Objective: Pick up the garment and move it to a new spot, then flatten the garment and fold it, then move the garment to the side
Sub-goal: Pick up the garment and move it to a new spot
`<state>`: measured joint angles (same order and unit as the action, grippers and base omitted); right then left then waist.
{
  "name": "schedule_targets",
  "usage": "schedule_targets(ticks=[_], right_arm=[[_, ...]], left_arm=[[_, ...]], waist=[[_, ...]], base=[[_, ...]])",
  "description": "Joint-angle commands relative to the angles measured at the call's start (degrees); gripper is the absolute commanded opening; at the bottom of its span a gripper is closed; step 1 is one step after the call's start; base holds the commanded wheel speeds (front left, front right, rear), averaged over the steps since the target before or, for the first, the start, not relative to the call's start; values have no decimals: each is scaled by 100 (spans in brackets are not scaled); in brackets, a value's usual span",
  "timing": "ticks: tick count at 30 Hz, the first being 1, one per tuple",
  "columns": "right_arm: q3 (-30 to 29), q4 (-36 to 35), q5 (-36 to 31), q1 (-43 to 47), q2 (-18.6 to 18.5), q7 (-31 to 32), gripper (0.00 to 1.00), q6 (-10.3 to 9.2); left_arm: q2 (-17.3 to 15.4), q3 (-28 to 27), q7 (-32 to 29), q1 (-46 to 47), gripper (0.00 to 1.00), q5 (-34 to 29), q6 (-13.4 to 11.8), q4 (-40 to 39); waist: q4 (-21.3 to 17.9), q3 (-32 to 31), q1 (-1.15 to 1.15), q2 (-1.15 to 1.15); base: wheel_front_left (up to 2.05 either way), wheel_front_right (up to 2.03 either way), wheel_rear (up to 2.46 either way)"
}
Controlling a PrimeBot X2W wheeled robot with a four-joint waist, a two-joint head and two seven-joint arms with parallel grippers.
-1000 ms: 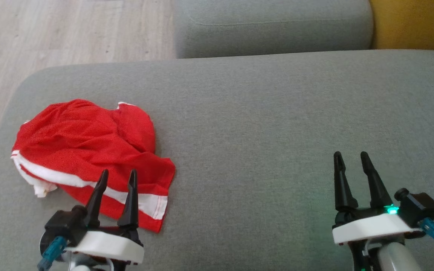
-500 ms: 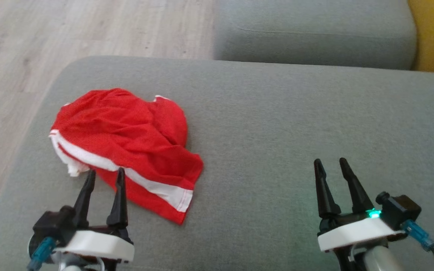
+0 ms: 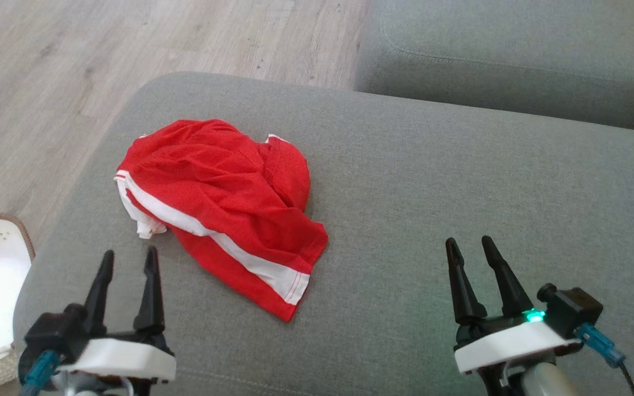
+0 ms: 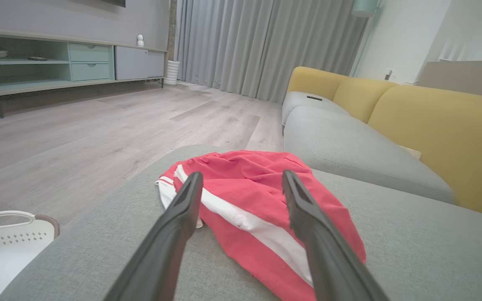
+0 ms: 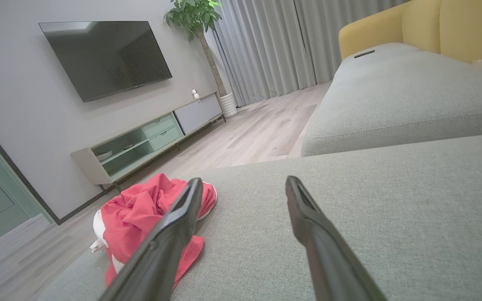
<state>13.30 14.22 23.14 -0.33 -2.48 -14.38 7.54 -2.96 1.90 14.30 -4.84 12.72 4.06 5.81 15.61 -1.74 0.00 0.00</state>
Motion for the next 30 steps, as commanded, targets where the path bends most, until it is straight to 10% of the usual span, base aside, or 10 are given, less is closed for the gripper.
schedule_targets(ticks=[1, 12, 30], right_arm=[[153, -150, 34, -143, -40, -62, 100, -5], [-58, -184, -126, -275, -40, -62, 100, -5], [-273, -260, -275, -684, -40, -62, 100, -5]], left_arm=[[8, -260, 70, 159, 100, -26, 29, -162], [-325, -417, 70, 968, 100, -419, 246, 500], [-1906, 1631, -1478, 3743, 100, 740, 342, 2859]], waist=[[-4, 23, 0, 0], [-289, 562, 0, 0], [-880, 1547, 0, 0]], base=[[0, 0, 0], [0, 0, 0], [0, 0, 0]])
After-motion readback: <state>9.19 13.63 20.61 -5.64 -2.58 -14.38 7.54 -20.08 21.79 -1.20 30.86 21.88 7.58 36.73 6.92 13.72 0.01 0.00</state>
